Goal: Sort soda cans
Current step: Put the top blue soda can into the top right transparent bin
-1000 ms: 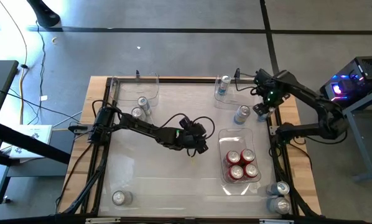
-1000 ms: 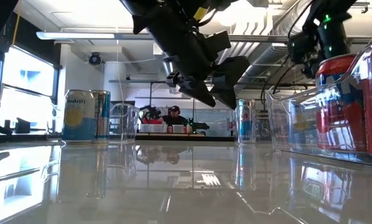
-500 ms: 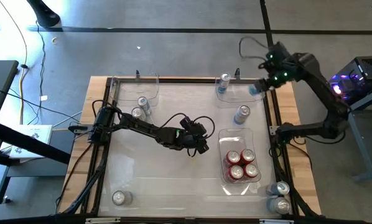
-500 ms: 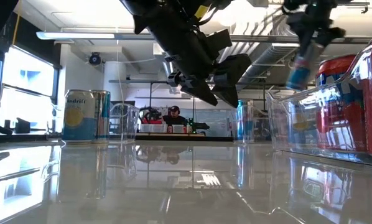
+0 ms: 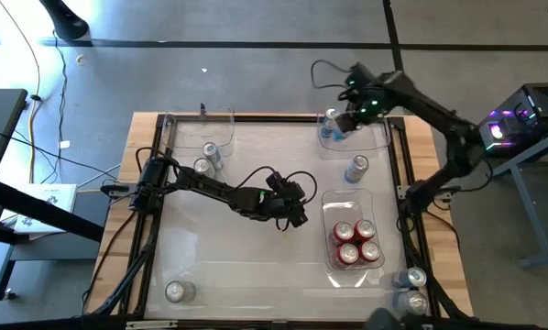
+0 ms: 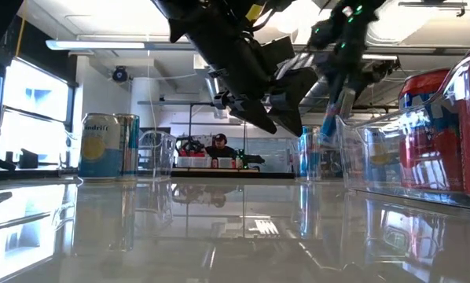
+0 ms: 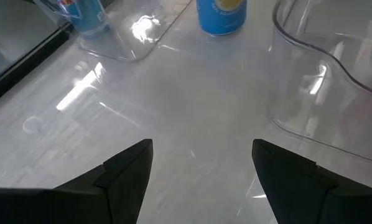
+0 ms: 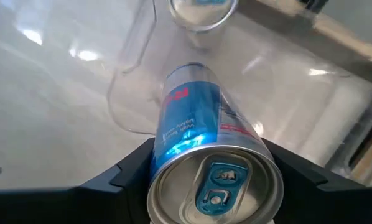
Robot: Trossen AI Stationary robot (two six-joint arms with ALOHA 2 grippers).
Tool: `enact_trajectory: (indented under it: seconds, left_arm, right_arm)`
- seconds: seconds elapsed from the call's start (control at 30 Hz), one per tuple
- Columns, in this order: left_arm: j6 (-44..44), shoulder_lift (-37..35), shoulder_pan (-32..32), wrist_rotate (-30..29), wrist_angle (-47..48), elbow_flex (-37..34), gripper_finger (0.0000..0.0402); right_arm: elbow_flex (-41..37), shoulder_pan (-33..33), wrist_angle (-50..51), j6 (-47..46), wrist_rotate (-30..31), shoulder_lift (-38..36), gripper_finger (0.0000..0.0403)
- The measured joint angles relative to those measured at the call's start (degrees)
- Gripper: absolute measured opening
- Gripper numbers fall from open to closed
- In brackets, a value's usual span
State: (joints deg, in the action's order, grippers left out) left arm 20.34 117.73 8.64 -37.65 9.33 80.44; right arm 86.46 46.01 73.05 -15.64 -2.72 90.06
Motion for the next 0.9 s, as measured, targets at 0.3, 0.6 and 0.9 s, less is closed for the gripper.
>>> enact_trajectory:
  seconds: [0.3, 0.6, 0.9]
  left_arm:
    - [0.0, 0.0, 0.0, 0.2, 0.3, 0.0, 0.0268]
    - [0.0, 0.0, 0.0, 0.2, 0.3, 0.0, 0.0268]
    - [0.0, 0.0, 0.0, 0.2, 0.3, 0.0, 0.0268]
  right_arm:
    - [2.4, -3.3, -3.0, -1.1, 2.5, 9.8, 0.0219]
    - [4.6, -3.3, -3.3, -2.1, 1.4, 14.9, 0.0219]
    - [4.6, -3.4, -4.1, -1.2, 1.1, 15.6, 0.0288]
